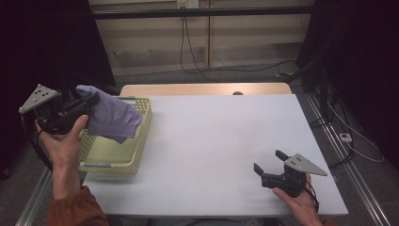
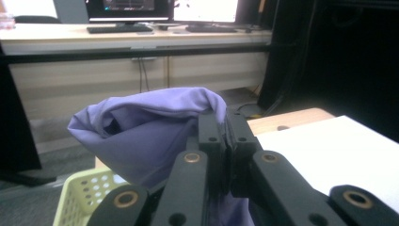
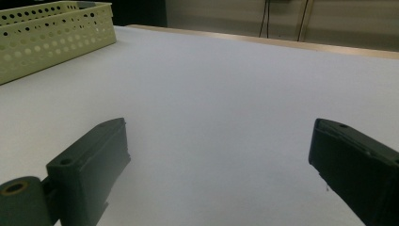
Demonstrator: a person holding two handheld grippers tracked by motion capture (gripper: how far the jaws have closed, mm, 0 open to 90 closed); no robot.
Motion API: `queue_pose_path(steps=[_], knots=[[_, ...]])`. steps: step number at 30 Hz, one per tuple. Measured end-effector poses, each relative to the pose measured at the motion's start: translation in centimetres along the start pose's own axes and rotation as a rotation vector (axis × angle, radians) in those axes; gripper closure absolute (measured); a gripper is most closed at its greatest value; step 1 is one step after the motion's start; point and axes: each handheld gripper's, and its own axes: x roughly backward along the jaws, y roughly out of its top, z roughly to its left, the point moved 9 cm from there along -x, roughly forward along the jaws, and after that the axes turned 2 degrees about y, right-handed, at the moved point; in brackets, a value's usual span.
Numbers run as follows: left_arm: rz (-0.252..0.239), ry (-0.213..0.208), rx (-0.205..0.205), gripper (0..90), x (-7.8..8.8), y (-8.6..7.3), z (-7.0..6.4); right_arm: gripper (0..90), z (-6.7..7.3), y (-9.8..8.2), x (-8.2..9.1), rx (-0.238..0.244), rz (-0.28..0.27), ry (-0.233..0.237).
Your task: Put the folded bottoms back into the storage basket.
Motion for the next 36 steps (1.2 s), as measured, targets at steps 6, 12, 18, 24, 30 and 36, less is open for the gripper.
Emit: queue_pose_path(steps=[6,12,18,24,30,36], knots=[[0.041,0.022,0.016,87.5,-0.8,-1.1,1.1,5.3,0.0,0.0,0.0,0.000,0.002,0.000],[0.091,0.017,0.029,87.5,-1.5,-2.5,2.3,5.3,0.0,-0.1,0.0,0.000,0.004,0.003],[0.142,0.004,0.037,87.4,-2.2,-3.9,2.8,5.3,0.0,-0.1,0.0,-0.003,0.005,0.003],[0.177,-0.001,0.045,87.4,-2.7,-4.8,3.3,5.3,0.0,0.0,0.0,-0.001,0.004,0.004],[0.206,-0.028,0.049,87.3,-2.9,-5.5,3.4,5.2,0.0,-0.1,0.0,-0.004,0.006,0.001],[0.284,-0.013,0.075,87.2,-3.4,-7.2,4.4,5.2,0.0,-0.1,0.0,-0.001,0.006,0.003]])
